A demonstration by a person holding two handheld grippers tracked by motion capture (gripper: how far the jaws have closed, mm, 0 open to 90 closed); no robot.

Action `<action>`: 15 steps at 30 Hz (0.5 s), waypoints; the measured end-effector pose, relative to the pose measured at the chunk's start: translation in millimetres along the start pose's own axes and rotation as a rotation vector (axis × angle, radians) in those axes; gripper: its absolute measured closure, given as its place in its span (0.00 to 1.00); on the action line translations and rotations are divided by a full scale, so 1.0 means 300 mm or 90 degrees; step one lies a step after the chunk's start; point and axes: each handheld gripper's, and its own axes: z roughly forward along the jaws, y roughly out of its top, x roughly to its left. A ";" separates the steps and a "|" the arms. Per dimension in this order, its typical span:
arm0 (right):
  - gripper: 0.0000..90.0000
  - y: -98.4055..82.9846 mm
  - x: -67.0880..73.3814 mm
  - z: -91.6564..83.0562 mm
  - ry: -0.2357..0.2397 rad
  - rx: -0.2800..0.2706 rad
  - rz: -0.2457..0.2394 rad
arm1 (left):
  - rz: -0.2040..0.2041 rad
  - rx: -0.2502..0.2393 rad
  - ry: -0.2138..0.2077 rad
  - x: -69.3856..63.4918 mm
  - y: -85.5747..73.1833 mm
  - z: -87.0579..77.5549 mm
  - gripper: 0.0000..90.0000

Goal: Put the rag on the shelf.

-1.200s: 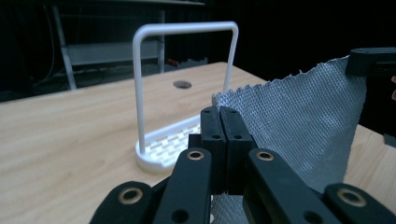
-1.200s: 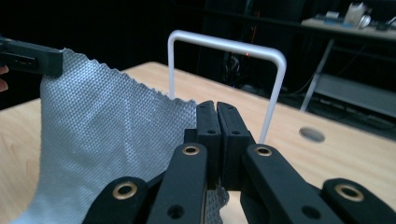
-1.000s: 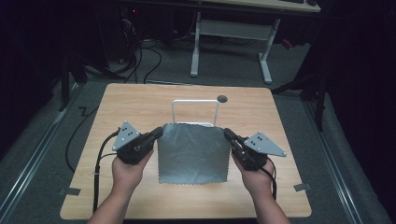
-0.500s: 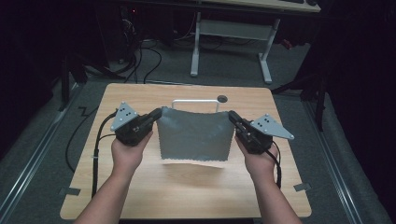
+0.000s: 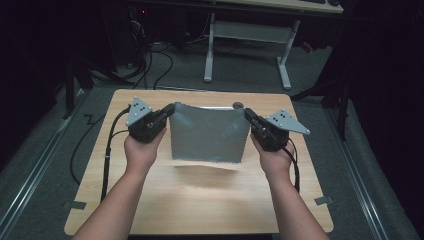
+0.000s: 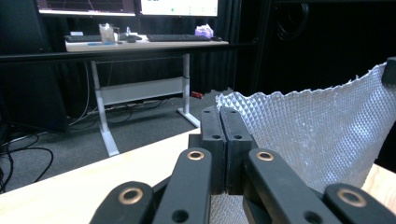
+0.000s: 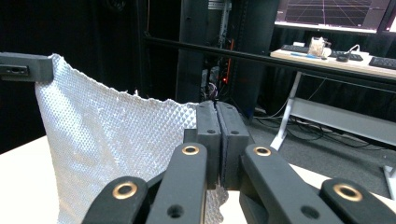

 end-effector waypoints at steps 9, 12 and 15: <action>1.00 0.014 -0.032 0.064 -0.008 0.003 -0.001 | 0.001 -0.002 0.018 0.035 0.017 0.071 1.00; 1.00 0.022 -0.049 0.092 -0.013 0.005 -0.003 | 0.005 0.007 0.022 0.049 0.019 0.107 1.00; 1.00 0.032 -0.073 0.120 -0.018 0.012 0.003 | 0.012 0.015 0.026 0.058 0.023 0.140 1.00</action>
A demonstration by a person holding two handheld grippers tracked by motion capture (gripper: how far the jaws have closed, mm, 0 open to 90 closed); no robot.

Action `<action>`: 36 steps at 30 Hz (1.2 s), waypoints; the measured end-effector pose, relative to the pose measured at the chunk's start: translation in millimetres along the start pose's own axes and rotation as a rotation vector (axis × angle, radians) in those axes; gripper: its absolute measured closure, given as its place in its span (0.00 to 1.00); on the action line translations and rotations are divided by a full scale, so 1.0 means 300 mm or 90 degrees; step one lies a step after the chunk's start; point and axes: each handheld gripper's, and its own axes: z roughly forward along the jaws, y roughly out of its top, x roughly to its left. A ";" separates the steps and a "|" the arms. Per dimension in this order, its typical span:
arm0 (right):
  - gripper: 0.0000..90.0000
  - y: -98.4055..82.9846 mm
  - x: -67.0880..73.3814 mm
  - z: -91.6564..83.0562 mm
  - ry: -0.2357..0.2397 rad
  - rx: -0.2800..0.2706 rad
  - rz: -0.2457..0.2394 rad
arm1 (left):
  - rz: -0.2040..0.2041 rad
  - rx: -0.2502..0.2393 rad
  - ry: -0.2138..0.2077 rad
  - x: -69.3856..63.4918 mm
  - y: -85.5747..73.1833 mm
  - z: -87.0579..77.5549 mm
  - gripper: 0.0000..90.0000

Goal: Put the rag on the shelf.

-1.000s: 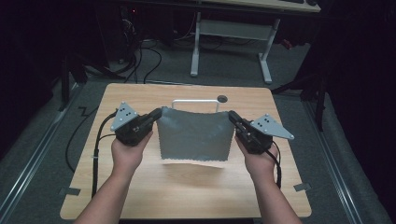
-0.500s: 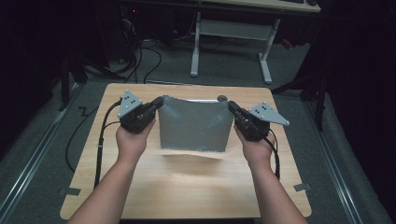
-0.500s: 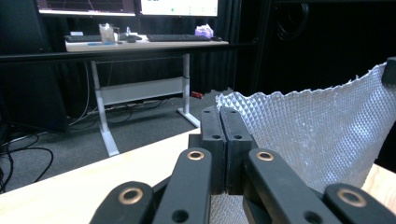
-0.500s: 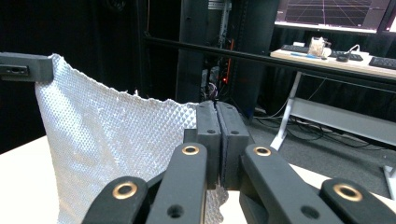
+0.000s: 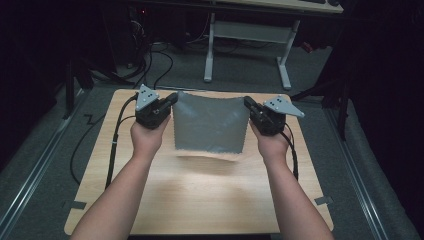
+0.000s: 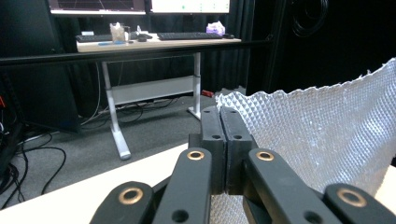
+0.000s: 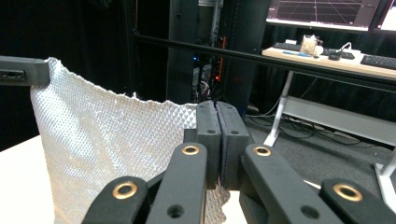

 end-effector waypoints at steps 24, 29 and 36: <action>1.00 -0.088 -0.118 0.224 -0.003 0.110 0.030 | -0.044 0.134 -0.024 0.099 -0.096 0.197 1.00; 1.00 -0.125 -0.119 0.233 0.001 0.129 0.028 | -0.063 0.146 -0.037 0.103 -0.133 0.202 1.00; 1.00 -0.168 -0.116 0.236 0.008 0.145 0.041 | -0.073 0.159 -0.048 0.099 -0.176 0.199 1.00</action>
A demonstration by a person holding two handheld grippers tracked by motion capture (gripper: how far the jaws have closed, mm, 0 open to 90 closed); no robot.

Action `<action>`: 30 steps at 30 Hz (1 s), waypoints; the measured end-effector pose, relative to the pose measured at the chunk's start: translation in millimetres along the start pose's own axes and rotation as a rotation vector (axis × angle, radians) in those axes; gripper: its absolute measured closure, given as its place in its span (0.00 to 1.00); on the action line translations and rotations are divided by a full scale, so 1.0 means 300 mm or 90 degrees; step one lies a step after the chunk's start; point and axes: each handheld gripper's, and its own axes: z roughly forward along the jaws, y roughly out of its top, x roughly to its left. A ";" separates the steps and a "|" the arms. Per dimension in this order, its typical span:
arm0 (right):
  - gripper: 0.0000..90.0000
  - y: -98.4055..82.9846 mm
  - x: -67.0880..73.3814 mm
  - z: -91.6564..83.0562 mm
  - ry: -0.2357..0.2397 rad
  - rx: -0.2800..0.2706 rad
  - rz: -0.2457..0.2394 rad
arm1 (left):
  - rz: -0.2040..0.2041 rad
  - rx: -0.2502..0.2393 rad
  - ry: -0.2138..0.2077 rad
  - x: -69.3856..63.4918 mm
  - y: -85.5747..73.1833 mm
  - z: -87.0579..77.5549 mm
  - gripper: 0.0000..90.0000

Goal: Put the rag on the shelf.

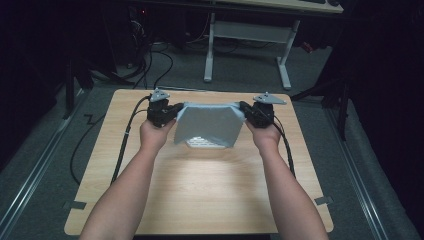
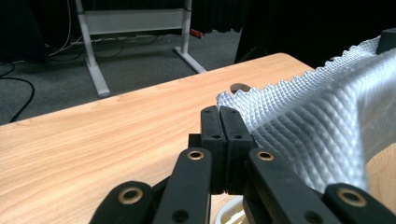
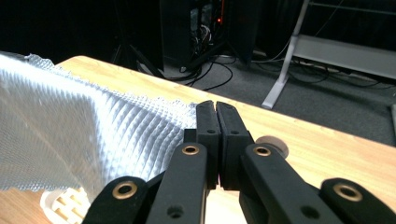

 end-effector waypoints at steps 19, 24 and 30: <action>0.99 -0.094 0.018 0.059 0.012 0.044 0.025 | -0.023 0.050 -0.014 0.015 -0.127 0.026 1.00; 0.99 -0.109 0.030 0.079 0.015 0.052 0.024 | -0.020 0.050 -0.012 0.013 -0.137 0.016 1.00; 0.99 -0.138 0.038 0.109 0.016 0.064 0.028 | -0.023 0.057 -0.012 0.016 -0.157 0.017 1.00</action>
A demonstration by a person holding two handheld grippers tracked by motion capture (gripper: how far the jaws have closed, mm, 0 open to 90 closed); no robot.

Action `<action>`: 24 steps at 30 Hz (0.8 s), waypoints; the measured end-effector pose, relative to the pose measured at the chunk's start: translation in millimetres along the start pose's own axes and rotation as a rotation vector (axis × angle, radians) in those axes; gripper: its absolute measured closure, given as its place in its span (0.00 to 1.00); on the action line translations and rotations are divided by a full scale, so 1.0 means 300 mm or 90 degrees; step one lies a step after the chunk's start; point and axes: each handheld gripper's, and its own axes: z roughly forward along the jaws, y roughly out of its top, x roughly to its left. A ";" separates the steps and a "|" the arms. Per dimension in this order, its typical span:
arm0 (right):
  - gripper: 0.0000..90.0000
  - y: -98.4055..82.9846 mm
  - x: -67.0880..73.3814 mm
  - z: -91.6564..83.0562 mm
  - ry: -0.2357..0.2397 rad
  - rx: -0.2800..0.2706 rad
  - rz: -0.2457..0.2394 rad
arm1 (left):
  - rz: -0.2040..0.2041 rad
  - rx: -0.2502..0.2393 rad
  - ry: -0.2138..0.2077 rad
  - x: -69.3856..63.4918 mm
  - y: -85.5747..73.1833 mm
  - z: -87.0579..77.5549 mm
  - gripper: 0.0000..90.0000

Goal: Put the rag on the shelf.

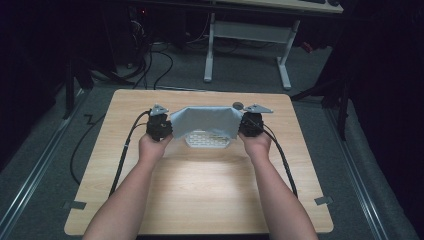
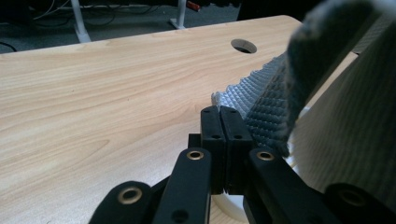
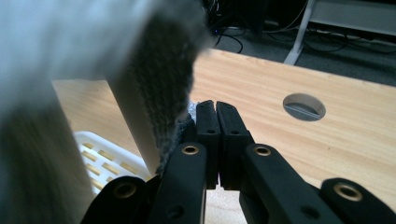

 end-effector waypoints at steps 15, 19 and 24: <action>0.87 -0.027 -0.023 -0.019 -0.005 -0.003 0.015 | -0.014 -0.020 0.030 0.012 0.002 -0.006 0.84; 0.75 -0.010 -0.021 -0.042 -0.018 -0.019 0.006 | -0.019 -0.031 0.042 0.023 0.007 -0.027 0.72; 0.67 0.000 -0.037 -0.067 -0.036 -0.023 0.006 | -0.019 -0.048 0.067 0.036 0.015 -0.079 0.62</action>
